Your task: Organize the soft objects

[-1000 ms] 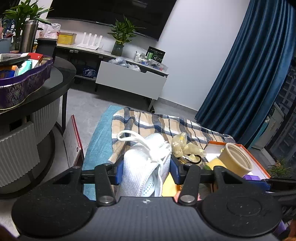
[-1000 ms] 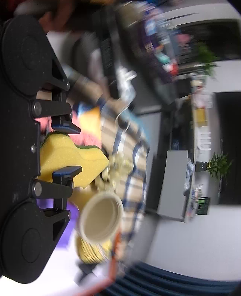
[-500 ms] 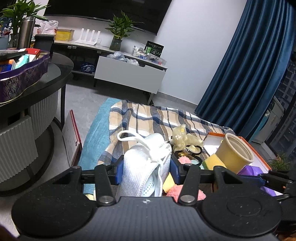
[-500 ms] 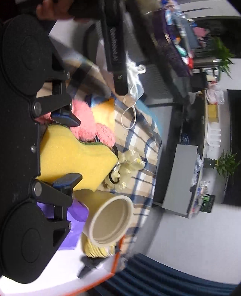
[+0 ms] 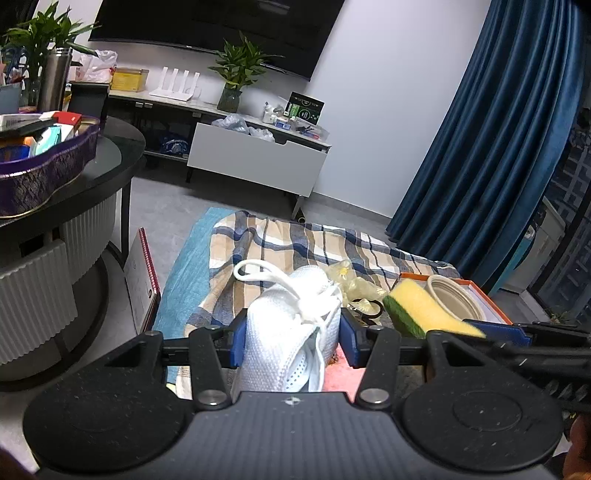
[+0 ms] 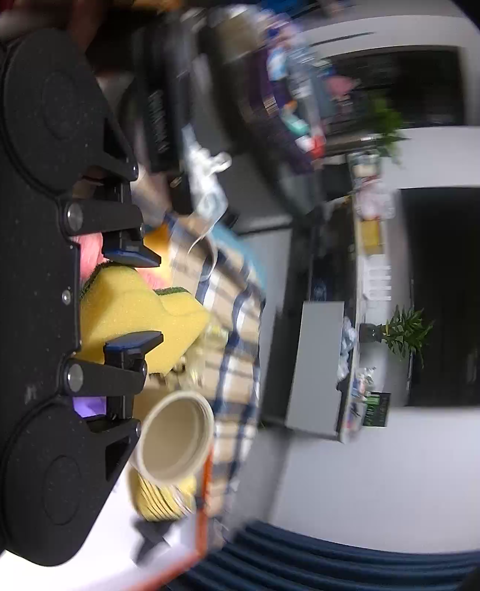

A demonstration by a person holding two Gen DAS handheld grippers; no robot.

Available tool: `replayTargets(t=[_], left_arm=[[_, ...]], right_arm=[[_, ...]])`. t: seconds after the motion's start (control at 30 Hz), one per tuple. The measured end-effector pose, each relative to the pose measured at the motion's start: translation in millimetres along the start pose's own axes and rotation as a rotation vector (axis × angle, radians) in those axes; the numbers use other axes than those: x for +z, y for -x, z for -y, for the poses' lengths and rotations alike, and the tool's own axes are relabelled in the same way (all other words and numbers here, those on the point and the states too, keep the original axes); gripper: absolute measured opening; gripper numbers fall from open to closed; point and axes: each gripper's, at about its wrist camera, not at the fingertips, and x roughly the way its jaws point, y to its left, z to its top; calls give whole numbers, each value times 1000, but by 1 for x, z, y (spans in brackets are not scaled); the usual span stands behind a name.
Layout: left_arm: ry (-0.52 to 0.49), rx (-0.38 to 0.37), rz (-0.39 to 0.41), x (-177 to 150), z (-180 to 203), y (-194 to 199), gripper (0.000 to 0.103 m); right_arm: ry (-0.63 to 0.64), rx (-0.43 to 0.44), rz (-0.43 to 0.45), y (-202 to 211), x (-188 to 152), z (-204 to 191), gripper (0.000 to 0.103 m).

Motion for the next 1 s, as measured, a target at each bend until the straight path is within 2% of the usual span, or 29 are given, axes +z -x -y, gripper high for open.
replayTargets(t=[0.1,0.2,0.43,1.0], left_arm=[[-5,0,6,2,7,4,50],[-21,14,17,6,16,10,50],[-54,42,36,15,41,20,50],[-131,28,55,19,87,27,50]], right_arm=[[-101,80,33,11,3,14,47],[-117,94,70,22,6,17,47],[-101,81,147,47,13,24,47],[-140,47,223,88,12,62,47]])
